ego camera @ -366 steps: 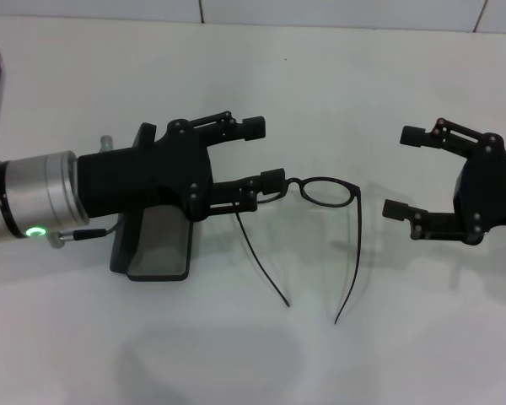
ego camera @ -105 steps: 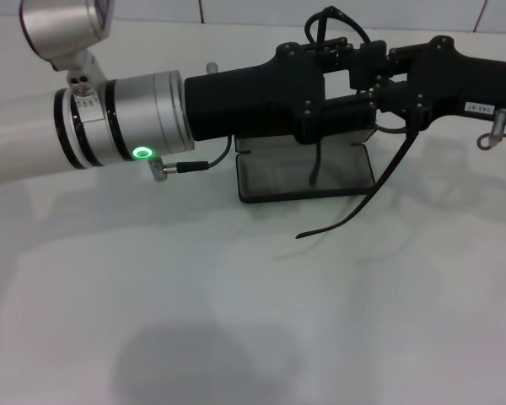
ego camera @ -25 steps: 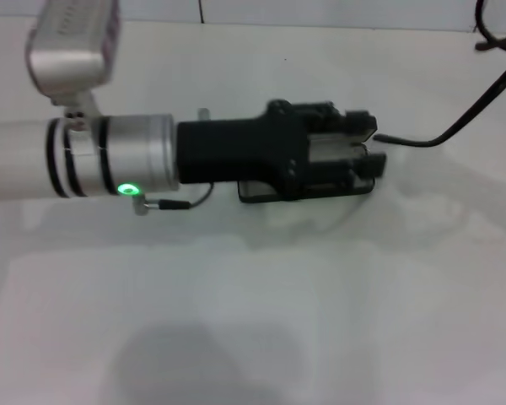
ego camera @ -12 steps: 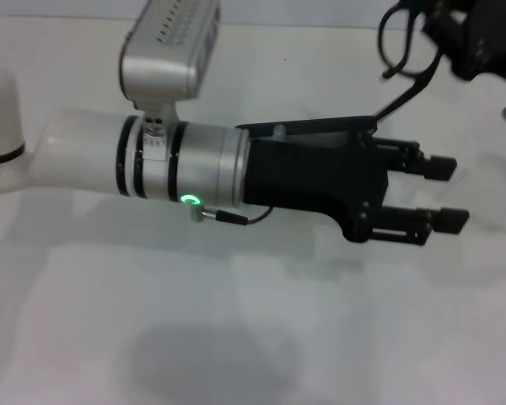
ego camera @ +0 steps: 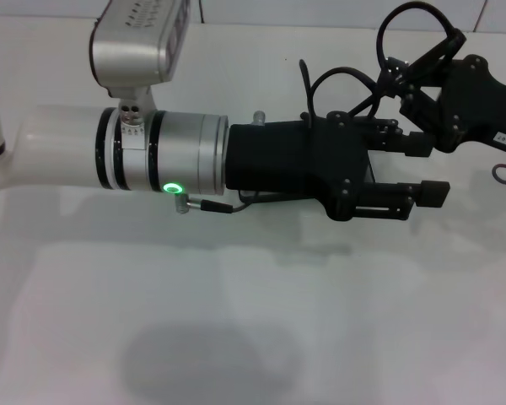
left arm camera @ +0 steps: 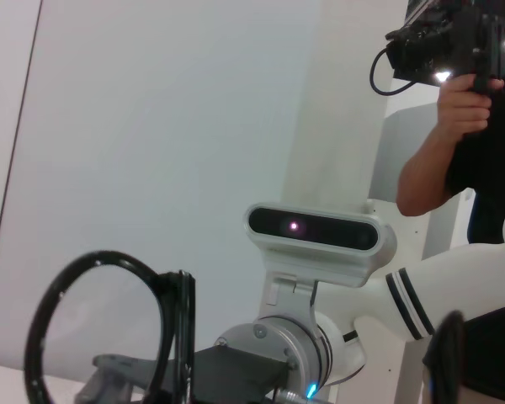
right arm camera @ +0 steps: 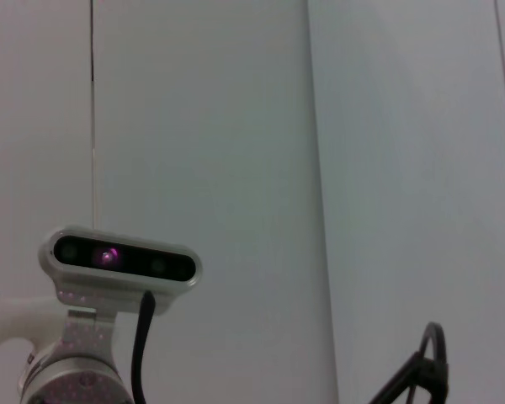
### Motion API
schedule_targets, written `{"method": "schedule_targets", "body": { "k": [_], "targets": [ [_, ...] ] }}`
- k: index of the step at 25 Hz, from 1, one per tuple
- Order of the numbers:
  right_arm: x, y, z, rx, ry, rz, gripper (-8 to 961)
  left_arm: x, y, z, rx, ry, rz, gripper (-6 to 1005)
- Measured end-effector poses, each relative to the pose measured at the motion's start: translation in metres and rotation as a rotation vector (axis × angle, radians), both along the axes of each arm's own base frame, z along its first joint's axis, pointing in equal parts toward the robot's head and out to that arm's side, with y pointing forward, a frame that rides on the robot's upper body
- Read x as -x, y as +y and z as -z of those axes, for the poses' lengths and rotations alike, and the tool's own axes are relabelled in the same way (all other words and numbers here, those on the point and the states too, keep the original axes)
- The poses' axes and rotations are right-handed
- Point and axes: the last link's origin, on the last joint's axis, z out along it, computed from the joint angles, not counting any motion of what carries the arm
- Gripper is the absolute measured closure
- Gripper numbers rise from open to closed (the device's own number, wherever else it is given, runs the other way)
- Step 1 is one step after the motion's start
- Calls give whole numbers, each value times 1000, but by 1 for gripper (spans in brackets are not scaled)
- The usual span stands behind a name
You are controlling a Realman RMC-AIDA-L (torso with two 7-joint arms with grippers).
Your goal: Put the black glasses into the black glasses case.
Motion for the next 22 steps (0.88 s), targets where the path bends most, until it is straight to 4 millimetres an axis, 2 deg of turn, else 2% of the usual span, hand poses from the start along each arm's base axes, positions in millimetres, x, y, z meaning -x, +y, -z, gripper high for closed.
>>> {"method": "schedule_targets", "body": {
  "k": [6,12,22],
  "targets": [
    [-7,-1,-4,-26,7,31,861,0,-1,-3,6,1,26,363],
    [-13,4,-17,-96,48,78,864,3,-3,-2,11,24,47,363],
    [-10,9,-26,-82,78,90,869,5,-8,0,24,60,85,363]
  ]
}}
